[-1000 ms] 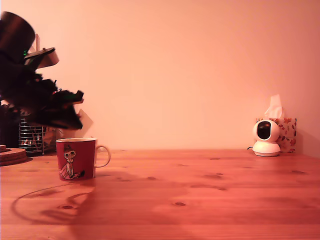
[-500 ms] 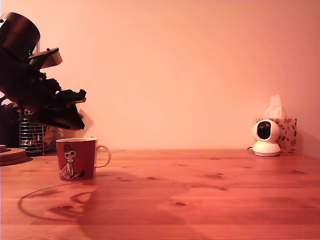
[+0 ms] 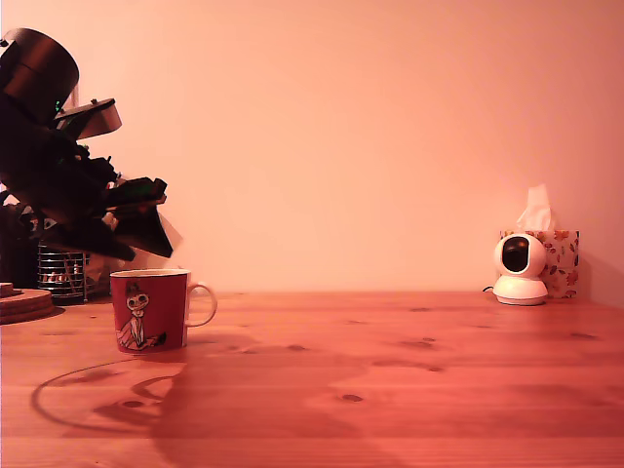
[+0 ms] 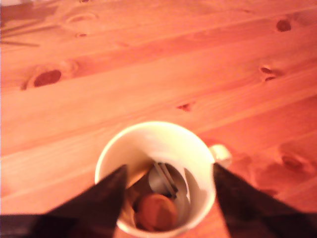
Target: Pick up the coffee capsules on the table and drop them inside the coffee cup
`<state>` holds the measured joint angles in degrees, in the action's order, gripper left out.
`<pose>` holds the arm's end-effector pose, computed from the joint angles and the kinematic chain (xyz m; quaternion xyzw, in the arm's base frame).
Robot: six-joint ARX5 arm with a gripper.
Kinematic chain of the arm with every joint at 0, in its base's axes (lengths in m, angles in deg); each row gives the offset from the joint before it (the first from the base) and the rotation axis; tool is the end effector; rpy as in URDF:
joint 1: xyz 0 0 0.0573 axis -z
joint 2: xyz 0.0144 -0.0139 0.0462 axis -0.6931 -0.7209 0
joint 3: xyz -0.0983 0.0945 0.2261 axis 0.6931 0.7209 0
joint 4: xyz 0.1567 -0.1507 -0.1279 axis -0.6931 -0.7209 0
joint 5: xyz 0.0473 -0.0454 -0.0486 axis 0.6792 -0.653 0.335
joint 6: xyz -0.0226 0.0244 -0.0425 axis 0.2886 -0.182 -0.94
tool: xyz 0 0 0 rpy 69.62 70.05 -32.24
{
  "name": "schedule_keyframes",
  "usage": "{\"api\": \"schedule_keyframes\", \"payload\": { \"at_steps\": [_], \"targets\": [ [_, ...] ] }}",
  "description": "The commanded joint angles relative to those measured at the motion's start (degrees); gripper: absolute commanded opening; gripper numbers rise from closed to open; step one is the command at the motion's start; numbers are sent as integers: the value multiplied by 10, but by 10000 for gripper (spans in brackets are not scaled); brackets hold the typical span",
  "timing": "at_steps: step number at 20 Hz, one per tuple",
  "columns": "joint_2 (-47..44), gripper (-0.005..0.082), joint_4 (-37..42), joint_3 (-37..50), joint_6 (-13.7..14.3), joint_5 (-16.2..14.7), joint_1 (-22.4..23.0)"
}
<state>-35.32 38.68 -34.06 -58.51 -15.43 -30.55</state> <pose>0.3243 -0.0828 0.1818 0.0058 0.2838 -0.2063 0.9364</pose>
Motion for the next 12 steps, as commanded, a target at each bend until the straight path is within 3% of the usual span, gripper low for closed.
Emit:
{"api": "schedule_keyframes", "payload": {
  "at_steps": [1,4,8,12],
  "targets": [
    [14,527,0,-2,-2,-1,3],
    [45,388,-24,-2,-1,0,3],
    [85,-16,-79,-2,-1,0,3],
    [125,-20,-139,-2,-2,-1,3]
  ]
}}
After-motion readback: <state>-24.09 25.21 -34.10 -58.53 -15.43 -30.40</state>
